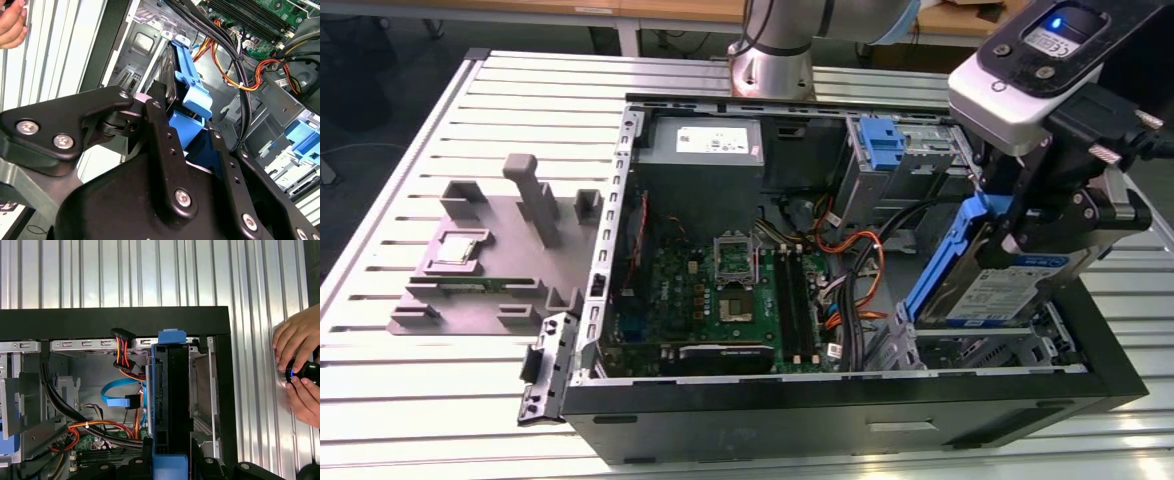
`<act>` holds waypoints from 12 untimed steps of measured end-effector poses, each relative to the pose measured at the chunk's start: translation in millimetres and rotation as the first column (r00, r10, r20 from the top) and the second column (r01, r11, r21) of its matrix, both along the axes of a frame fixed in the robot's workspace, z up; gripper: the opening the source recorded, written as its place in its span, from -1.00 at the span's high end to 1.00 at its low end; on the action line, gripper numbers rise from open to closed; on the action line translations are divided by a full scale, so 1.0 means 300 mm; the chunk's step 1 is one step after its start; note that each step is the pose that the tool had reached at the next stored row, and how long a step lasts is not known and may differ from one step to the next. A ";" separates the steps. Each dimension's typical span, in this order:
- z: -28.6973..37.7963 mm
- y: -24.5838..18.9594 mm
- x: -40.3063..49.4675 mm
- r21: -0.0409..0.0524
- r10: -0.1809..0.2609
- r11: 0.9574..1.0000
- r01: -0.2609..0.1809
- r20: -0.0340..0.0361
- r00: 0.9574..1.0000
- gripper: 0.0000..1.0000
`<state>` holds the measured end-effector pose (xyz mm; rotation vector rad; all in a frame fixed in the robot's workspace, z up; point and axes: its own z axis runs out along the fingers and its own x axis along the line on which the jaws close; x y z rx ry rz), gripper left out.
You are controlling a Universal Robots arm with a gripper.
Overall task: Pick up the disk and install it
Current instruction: 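Insert the disk into the insertion slot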
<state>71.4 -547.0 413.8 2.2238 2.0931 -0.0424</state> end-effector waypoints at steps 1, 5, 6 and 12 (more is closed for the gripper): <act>-0.002 0.000 0.000 0.000 0.000 1.000 0.000 0.000 1.000 0.26; -0.010 -0.001 0.000 0.000 0.000 1.000 0.000 0.000 1.000 0.26; -0.013 -0.001 0.000 0.000 0.000 1.000 0.000 0.000 1.000 0.26; -0.031 -0.002 0.000 0.000 0.000 1.000 0.000 0.000 1.000 0.26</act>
